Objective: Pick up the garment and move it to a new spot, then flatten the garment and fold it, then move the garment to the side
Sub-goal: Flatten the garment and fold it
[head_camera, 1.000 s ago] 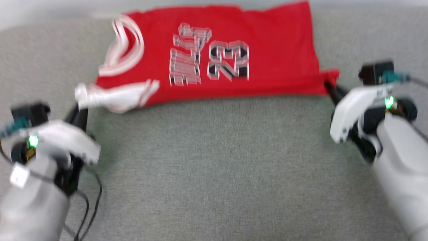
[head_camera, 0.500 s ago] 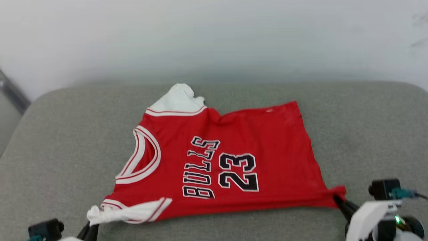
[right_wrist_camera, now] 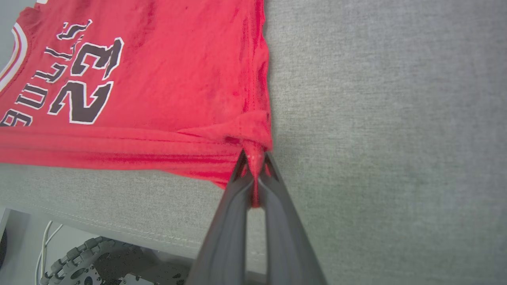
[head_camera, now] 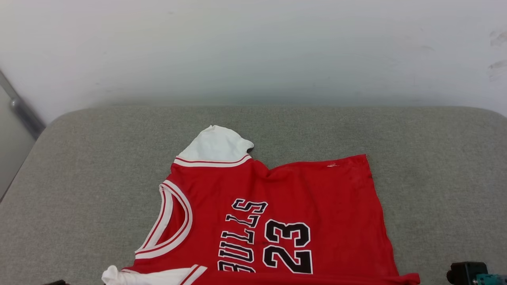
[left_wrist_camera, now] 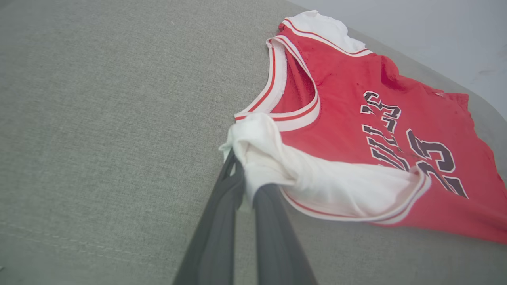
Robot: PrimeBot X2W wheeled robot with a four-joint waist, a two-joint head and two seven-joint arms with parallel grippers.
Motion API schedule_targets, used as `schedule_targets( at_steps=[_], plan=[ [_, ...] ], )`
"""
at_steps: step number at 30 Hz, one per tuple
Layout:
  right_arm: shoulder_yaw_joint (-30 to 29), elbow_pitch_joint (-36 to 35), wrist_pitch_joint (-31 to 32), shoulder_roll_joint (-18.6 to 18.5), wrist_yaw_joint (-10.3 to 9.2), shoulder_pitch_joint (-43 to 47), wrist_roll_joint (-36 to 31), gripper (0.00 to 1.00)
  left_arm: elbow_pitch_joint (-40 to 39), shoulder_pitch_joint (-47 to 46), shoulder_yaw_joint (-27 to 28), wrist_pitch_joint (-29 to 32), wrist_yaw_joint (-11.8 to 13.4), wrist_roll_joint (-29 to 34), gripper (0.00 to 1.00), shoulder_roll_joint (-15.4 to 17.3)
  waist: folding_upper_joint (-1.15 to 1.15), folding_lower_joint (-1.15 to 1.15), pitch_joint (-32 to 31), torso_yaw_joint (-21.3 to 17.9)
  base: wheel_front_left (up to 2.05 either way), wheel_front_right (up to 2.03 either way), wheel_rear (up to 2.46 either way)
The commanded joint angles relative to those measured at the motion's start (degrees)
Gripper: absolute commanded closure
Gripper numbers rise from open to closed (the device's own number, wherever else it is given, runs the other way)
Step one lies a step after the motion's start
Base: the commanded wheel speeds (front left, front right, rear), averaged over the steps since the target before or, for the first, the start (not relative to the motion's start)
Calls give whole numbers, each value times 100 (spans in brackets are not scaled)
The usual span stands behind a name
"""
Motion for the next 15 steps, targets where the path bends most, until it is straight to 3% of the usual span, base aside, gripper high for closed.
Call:
schedule_targets(
  at_steps=[1, 7, 15],
  plan=[
    [-75, -73, 50, -18, -50, 30, -70, 100, 6, -136, 47, -6, 53, 56, 100, 84, 0, 1, 41, -5, 0, 0, 0],
    [91, -416, 472, -67, -35, -547, -339, 100, 143, -950, -153, 164, -147, 232, 100, -20, 0, 1, 390, -54, 0, 0, 0],
    [519, 54, 493, -269, -34, -1778, -454, 100, 911, -2145, -339, 254, -596, 322, 100, -263, 0, 1, 1056, -160, 0, 0, 0]
  ],
)
